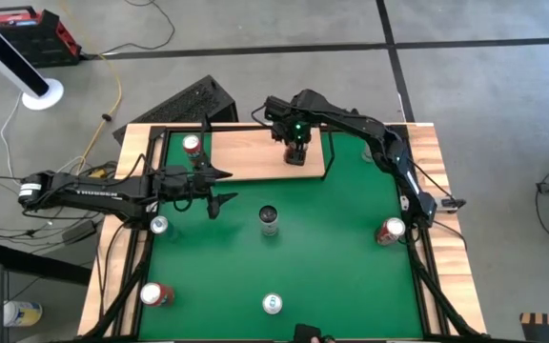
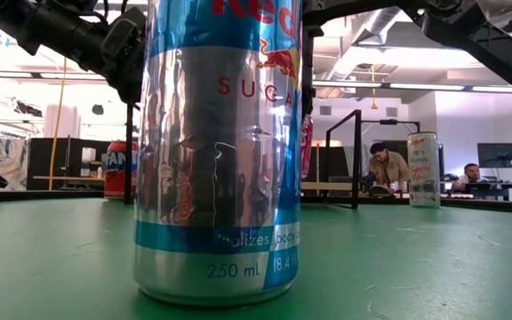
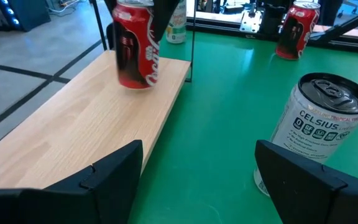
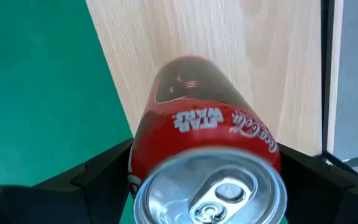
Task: Place canned beverage on shelf
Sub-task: Put the bottom red soda can on the shelf
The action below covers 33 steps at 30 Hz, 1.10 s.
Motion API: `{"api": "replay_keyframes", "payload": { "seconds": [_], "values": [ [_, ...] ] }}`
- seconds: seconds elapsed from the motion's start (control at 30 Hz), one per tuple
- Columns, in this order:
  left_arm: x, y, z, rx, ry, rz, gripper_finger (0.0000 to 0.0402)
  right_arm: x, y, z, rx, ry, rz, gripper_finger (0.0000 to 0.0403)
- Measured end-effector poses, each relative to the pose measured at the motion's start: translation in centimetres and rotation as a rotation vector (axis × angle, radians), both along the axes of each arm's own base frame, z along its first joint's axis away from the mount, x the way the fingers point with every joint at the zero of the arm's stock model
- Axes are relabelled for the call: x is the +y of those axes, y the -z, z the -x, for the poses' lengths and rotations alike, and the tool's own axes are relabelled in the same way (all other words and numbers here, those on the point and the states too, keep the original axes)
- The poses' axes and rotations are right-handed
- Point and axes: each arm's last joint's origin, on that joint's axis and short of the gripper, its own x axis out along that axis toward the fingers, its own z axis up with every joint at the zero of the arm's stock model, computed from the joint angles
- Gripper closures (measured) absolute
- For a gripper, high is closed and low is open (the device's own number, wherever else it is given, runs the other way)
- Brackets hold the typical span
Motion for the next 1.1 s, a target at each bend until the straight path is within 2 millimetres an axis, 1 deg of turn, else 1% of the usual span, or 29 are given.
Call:
{"api": "replay_keyframes", "payload": {
  "seconds": [0.17, 0.3, 0.47, 0.57, 0.7, 0.97, 1.1],
  "values": [
    [0.0, 0.0, 0.0, -0.006, -0.005, 0.017, 0.0104, 0.2, 1.2, 0.3, 0.059, 0.01, -0.014, 0.0043],
    [0.0, 0.0, 0.0, -0.006, -0.001, 0.019, 0.0104, 0.2, 1.3, 0.3, 0.058, 0.018, -0.03, 0.0034],
    [0.0, 0.0, 0.0, -0.003, 0.003, 0.01, 0.0104, 0.2, 1.5, 0.3, 0.068, 0.03, -0.035, 0.0007],
    [0.0, 0.0, 0.0, -0.003, 0.003, 0.01, 0.0104, 0.2, 1.1, 0.5, 0.061, 0.024, -0.03, 0.0007],
    [0.0, 0.0, 0.0, -0.002, 0.003, 0.009, 0.0104, 0.4, -0.5, 0.9, 0.026, 0.021, -0.008, 0.0006],
    [0.0, 0.0, 0.0, 0.006, 0.009, -0.014, 0.0104, 0.7, -3.7, 2.7, -0.019, 0.04, 0.062, 0.0004],
    [0.0, 0.0, 0.0, 0.006, 0.01, -0.015, 0.0104, 1.5, -5.5, 3.5, -0.061, 0.039, 0.083, 0.0005]
  ]
}}
